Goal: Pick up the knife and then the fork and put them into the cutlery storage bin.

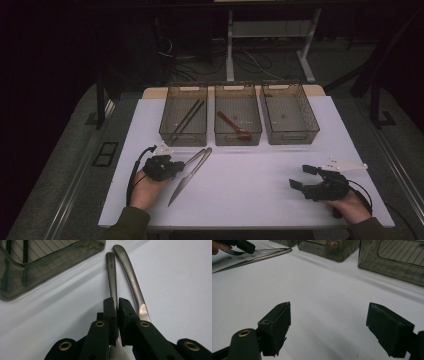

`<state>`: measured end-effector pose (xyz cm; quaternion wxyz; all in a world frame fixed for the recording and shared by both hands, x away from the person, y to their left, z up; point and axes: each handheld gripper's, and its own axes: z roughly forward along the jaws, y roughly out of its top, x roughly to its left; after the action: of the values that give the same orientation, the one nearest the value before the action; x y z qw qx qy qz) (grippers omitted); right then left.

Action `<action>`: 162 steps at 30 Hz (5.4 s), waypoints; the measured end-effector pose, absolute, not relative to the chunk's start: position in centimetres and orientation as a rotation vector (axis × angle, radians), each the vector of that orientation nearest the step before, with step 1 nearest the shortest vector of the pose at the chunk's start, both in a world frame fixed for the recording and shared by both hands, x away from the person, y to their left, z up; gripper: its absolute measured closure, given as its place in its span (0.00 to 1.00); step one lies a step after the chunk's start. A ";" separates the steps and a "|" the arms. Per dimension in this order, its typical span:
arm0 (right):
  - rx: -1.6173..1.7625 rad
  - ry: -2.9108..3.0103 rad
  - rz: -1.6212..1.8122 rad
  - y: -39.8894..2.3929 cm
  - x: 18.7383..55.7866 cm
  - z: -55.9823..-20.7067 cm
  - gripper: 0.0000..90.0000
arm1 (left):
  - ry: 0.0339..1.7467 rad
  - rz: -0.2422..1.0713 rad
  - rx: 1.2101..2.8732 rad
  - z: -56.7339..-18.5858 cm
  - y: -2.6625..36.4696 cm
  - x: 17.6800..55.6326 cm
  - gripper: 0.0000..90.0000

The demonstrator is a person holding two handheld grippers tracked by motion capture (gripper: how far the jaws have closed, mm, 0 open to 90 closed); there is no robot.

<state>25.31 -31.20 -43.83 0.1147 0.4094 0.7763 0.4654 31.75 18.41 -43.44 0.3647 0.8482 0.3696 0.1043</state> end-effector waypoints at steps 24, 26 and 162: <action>1.044 2.466 1.402 -31.2 25.7 -42.2 0.22 | 0.668 0.156 2.152 -40.7 16.1 30.0 0.94; 1.009 2.486 1.405 -31.1 25.9 -42.1 0.23 | 0.628 0.140 2.156 -40.6 15.3 29.8 0.94; 1.365 2.229 1.058 -32.5 42.8 -34.8 0.90 | 0.758 0.299 2.014 -42.8 16.2 27.7 0.00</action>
<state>42.76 -32.45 -34.83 0.1603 0.4777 0.7804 0.3703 27.71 16.20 -42.79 0.4658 0.8203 0.3086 0.1219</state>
